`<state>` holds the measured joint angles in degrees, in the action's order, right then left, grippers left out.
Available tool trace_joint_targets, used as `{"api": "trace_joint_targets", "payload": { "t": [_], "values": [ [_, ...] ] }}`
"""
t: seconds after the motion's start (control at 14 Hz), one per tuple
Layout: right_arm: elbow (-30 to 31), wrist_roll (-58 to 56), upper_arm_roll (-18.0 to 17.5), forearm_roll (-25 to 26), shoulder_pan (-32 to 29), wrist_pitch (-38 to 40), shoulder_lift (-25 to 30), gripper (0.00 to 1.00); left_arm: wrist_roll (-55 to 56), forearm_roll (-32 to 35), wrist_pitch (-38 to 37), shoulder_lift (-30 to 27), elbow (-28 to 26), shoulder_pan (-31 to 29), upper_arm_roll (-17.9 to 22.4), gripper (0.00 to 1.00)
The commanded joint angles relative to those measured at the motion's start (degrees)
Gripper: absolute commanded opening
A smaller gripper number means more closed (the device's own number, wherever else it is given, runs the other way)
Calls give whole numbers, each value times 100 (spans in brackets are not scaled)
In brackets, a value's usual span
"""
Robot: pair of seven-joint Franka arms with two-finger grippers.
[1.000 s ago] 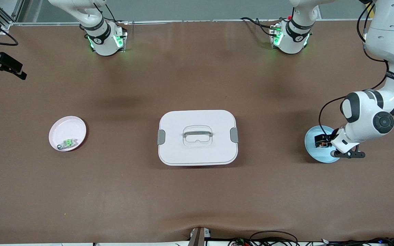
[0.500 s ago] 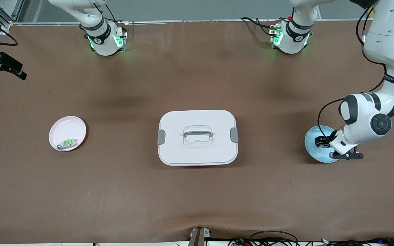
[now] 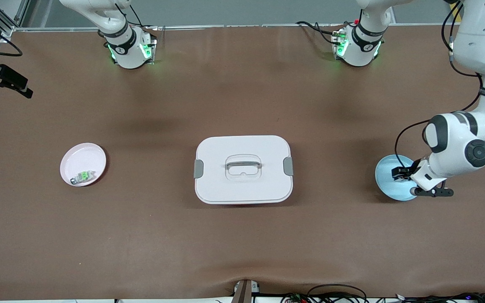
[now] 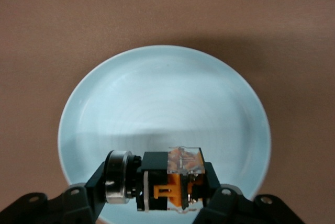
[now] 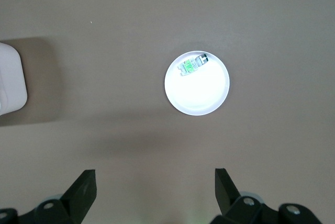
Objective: Transfer orange switch to right arm and place
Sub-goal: 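Lift the orange switch with the left gripper toward the white box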
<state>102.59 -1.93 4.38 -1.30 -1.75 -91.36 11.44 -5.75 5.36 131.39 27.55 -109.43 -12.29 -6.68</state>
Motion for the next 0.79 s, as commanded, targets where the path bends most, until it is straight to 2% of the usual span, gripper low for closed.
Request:
{"api": "trace_joint_targets", "payload": {
  "t": [0.0,0.36,0.71],
  "values": [
    [-116,52,-69,60,-79,74,-63,100,-23,-8,-753,-714,-105,-45,-158,0],
    [-116,52,-69,60,-79,83,-63,100,30,-711,-1878,-1251,228,34,-184,0],
    [-116,52,-69,51,-62,74,-72,100,1135,-808,-2837,-1357,834,16,-886,0]
  ]
}}
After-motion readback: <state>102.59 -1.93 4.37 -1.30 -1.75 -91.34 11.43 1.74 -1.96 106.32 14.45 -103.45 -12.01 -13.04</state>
